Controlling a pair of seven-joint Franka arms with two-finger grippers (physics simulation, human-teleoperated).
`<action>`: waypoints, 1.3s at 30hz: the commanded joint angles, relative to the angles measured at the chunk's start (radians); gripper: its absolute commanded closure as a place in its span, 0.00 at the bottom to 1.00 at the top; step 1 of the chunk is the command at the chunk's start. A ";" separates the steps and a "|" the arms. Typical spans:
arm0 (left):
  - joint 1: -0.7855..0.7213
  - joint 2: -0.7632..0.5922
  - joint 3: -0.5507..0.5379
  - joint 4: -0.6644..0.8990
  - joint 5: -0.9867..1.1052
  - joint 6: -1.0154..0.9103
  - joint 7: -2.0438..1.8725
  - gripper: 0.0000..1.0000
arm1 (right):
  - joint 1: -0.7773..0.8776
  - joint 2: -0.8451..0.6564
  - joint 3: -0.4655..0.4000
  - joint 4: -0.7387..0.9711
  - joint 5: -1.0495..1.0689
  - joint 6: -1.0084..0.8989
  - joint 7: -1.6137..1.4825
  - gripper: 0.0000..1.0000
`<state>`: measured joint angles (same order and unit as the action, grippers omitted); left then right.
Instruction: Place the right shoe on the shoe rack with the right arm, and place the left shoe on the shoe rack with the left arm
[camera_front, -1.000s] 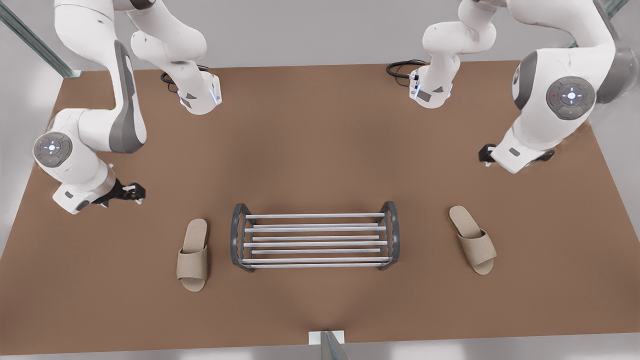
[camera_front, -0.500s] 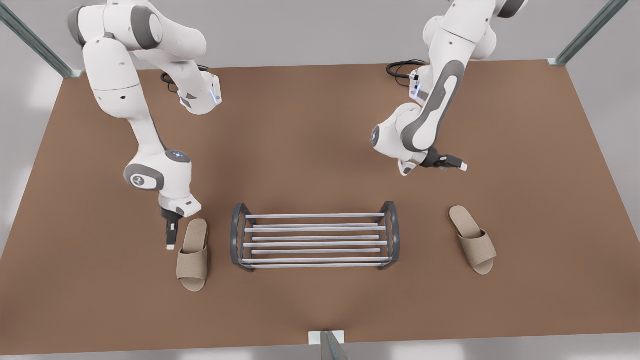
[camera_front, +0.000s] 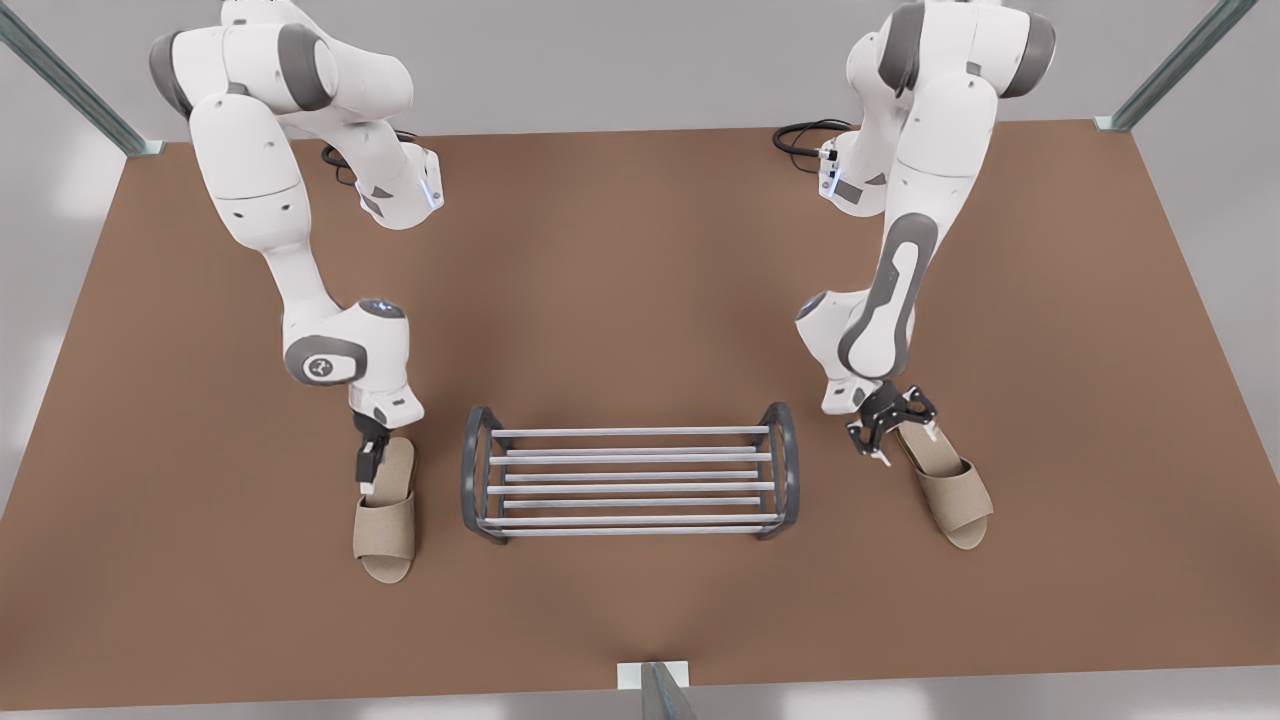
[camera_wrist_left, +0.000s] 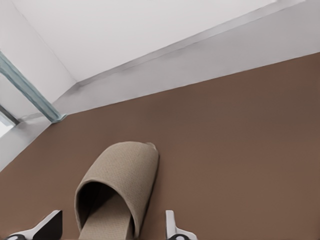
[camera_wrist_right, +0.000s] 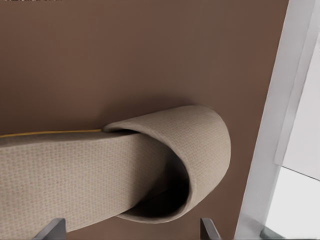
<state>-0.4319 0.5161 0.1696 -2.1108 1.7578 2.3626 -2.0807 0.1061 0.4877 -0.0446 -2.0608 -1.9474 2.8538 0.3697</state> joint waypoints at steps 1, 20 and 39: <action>0.004 0.033 0.001 0.031 0.035 0.018 -1.451 0.00 | 0.003 0.015 0.000 0.011 -0.025 -0.007 0.443 0.00; 0.013 0.193 0.088 0.176 0.255 0.032 -1.392 0.00 | 0.015 0.091 0.000 0.131 -0.297 -0.160 0.440 0.00; 0.074 0.251 0.090 0.265 0.324 0.081 -1.391 0.30 | 0.052 0.213 0.003 0.292 -0.320 -0.232 0.491 0.00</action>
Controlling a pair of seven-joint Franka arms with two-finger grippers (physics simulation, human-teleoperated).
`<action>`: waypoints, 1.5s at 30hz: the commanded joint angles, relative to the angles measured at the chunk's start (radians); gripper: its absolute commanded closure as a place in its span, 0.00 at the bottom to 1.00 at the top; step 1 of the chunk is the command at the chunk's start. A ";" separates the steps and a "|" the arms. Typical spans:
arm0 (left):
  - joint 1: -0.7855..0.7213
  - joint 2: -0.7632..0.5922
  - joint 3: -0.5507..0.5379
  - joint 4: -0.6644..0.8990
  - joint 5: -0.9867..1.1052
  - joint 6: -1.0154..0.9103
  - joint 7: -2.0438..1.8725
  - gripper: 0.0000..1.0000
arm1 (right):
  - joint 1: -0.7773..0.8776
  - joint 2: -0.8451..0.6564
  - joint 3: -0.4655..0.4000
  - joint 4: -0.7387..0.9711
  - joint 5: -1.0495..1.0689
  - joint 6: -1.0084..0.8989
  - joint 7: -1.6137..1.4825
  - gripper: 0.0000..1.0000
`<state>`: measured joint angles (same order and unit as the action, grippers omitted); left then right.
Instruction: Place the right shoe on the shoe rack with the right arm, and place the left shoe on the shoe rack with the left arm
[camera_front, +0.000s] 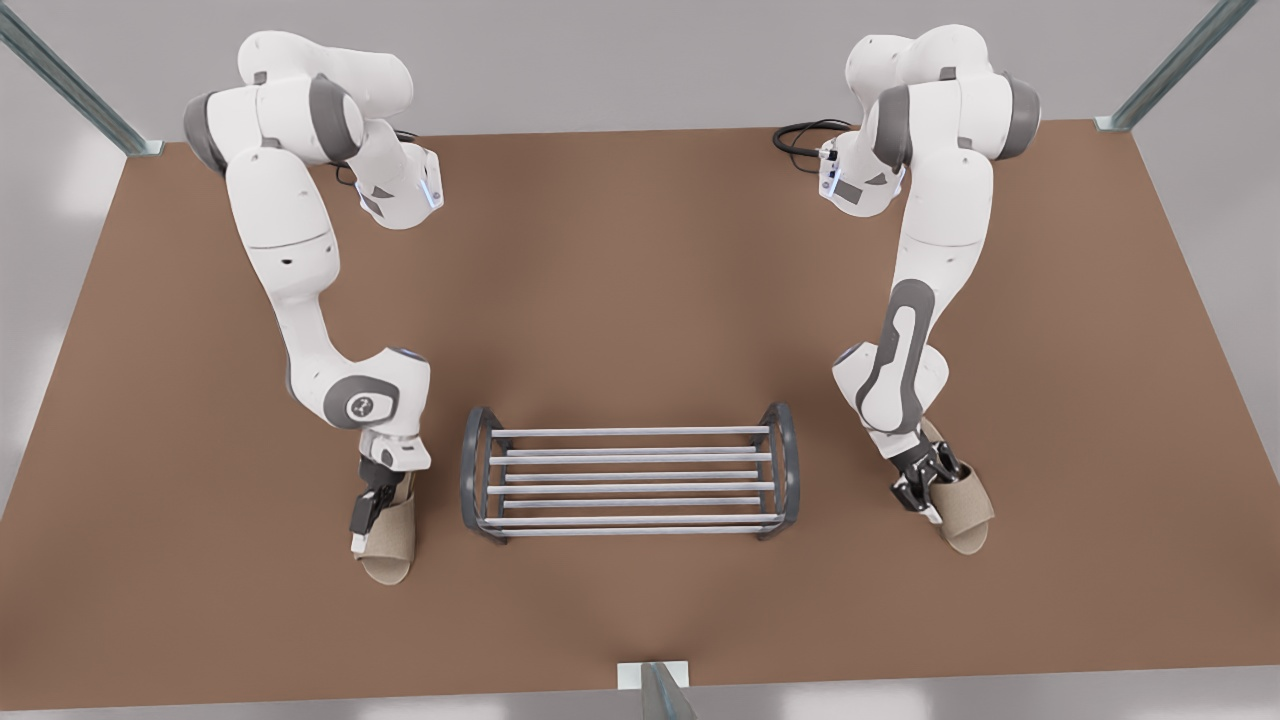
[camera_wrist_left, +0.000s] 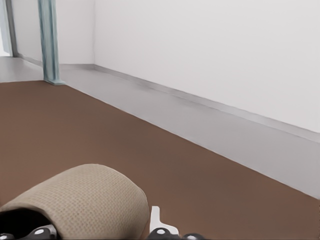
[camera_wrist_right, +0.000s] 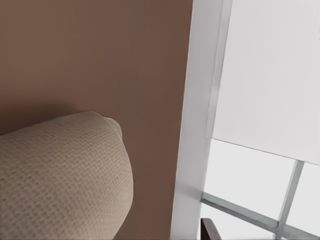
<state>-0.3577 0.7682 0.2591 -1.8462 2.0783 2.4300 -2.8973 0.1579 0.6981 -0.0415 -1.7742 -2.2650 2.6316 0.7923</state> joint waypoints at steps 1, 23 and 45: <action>0.000 -0.001 0.000 0.001 0.003 0.017 -0.574 0.47 | 0.000 0.003 0.000 0.004 -0.002 -0.010 0.068 0.00; -0.009 -0.566 -0.334 0.070 -0.277 0.126 -0.154 0.79 | -0.009 -0.092 0.002 -0.021 0.008 0.067 0.123 0.71; -0.076 -0.198 -0.514 0.202 -0.176 0.089 0.271 0.79 | -0.005 -0.440 -0.006 0.005 -0.196 0.321 -0.001 0.73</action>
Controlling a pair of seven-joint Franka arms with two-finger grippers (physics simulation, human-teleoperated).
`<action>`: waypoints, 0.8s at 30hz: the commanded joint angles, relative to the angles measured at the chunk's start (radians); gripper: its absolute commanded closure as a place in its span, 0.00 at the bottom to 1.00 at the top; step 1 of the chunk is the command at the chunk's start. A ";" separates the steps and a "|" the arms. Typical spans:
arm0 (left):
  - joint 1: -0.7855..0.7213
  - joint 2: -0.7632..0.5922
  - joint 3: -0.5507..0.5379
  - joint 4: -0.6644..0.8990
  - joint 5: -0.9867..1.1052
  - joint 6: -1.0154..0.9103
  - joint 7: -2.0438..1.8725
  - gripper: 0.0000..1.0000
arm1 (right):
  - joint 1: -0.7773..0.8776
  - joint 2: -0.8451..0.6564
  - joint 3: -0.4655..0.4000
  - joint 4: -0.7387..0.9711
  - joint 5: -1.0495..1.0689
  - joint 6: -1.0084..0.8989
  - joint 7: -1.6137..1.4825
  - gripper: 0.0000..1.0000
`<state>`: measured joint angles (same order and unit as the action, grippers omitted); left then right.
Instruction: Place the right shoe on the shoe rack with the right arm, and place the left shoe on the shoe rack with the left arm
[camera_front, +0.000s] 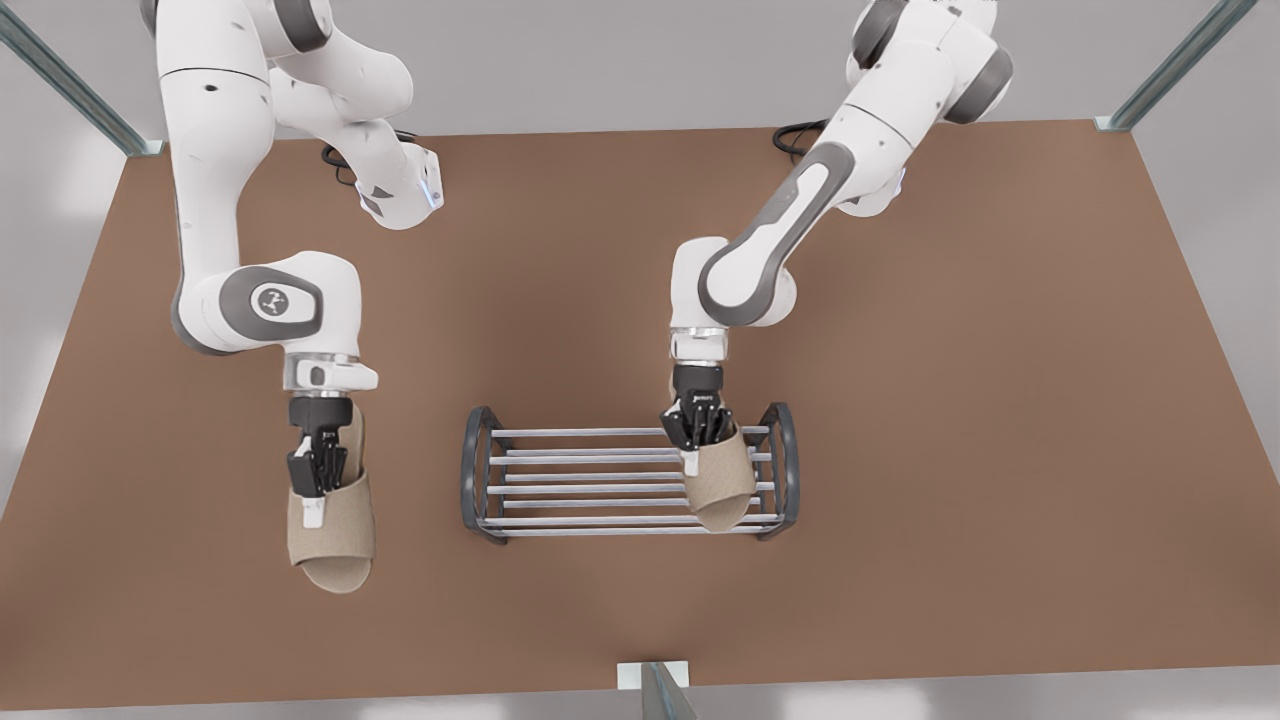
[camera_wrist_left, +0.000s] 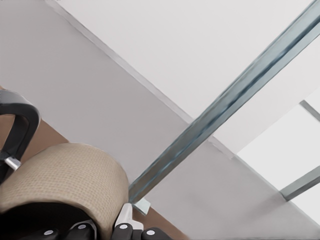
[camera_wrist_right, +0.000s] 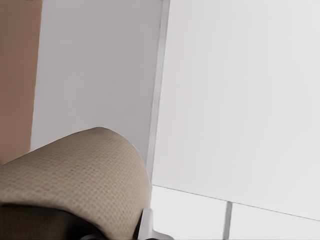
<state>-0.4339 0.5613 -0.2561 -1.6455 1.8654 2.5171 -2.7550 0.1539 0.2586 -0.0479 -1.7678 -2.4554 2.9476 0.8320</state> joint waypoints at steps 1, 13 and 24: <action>0.000 0.011 0.005 0.001 0.037 0.002 0.129 0.79 | 0.001 -0.002 0.000 -0.004 -0.004 0.005 -0.040 0.73; -0.006 0.045 0.005 -0.007 0.034 -0.060 0.120 0.00 | 0.165 -0.019 0.002 -0.047 0.148 -0.102 -0.040 0.73; -0.014 0.039 0.005 -0.005 0.024 -0.073 0.115 0.00 | 0.211 -0.018 0.002 -0.084 0.223 -0.171 -0.042 0.73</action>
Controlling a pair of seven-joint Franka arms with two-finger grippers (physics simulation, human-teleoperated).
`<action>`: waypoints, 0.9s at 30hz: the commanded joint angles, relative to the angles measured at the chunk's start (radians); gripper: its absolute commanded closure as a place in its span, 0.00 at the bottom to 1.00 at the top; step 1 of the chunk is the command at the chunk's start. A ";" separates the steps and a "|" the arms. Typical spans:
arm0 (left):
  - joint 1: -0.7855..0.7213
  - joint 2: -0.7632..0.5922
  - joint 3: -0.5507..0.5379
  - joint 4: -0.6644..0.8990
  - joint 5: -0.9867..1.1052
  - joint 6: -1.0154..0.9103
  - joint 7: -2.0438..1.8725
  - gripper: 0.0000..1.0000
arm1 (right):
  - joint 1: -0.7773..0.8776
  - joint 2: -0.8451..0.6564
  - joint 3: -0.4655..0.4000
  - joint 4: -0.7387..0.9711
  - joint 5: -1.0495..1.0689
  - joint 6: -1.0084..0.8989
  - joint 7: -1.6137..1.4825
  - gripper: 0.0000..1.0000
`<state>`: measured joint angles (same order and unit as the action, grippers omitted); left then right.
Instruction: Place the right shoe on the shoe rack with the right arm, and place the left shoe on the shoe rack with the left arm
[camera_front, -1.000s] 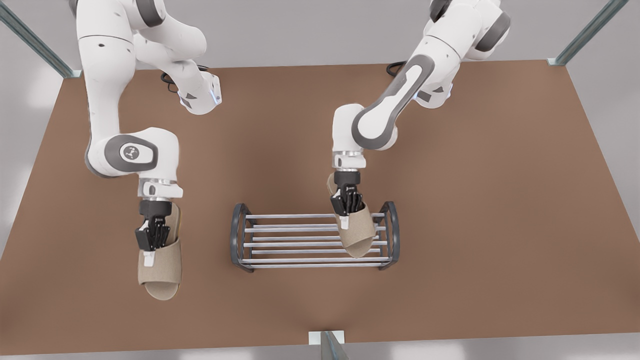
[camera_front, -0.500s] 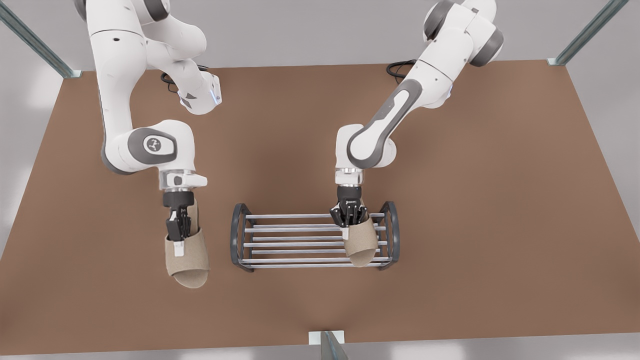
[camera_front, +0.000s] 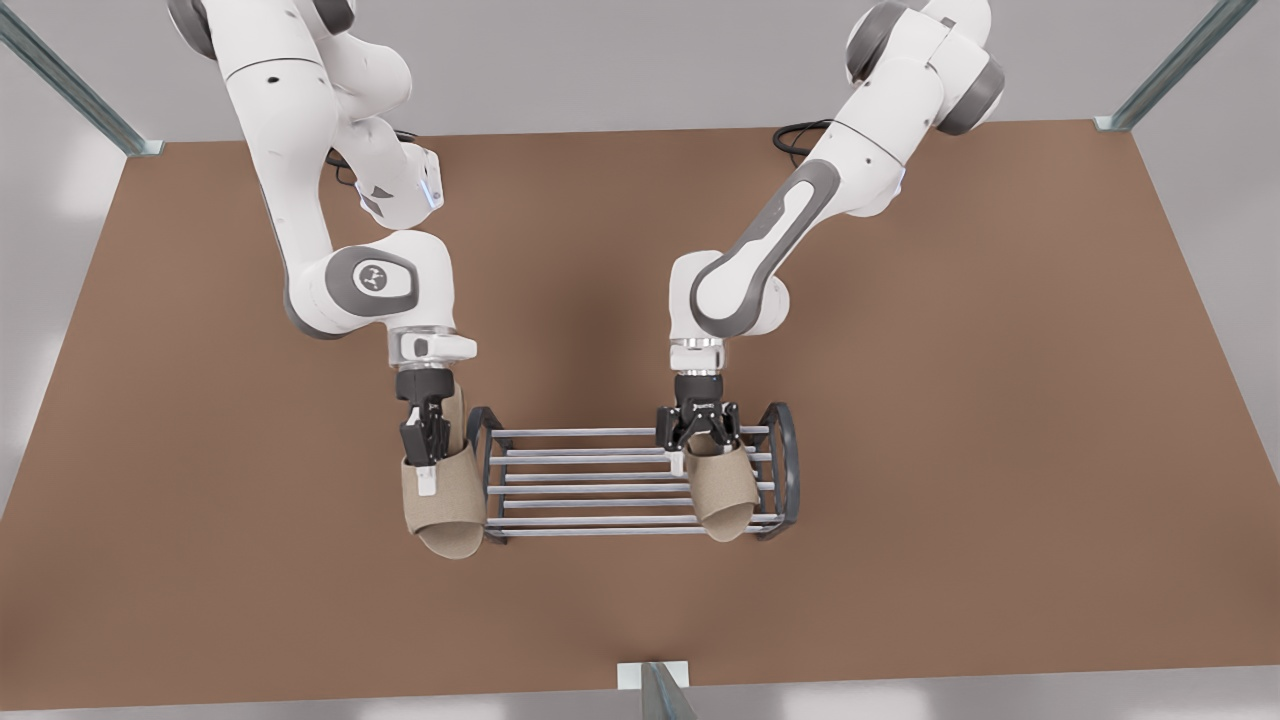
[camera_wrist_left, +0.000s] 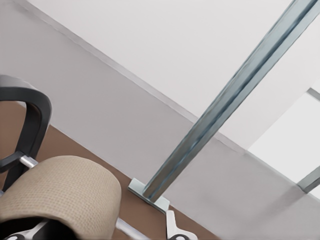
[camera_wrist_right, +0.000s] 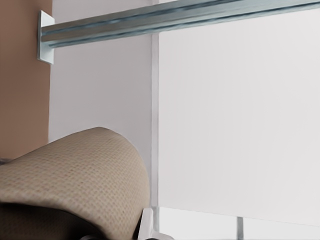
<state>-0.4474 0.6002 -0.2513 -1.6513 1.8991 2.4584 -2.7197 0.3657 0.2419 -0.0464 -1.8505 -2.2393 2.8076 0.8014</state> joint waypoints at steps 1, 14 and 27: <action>-0.002 0.000 0.000 -0.001 -0.011 -0.015 0.071 0.00 | 0.001 -0.001 0.000 -0.006 0.007 -0.031 -0.010 0.73; -0.053 -0.051 -0.002 -0.055 -0.064 -0.041 0.066 0.00 | 0.122 0.007 0.000 -0.023 0.125 -0.154 -0.014 0.73; 0.303 -0.335 0.313 0.415 -1.902 -0.929 2.050 0.00 | 0.256 0.076 0.000 0.031 0.288 -0.301 -0.037 0.73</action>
<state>-0.1456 0.2676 0.0401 -1.2664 0.4418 2.0228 -2.2985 0.6197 0.3105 -0.0463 -1.8275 -1.9957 2.5870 0.7836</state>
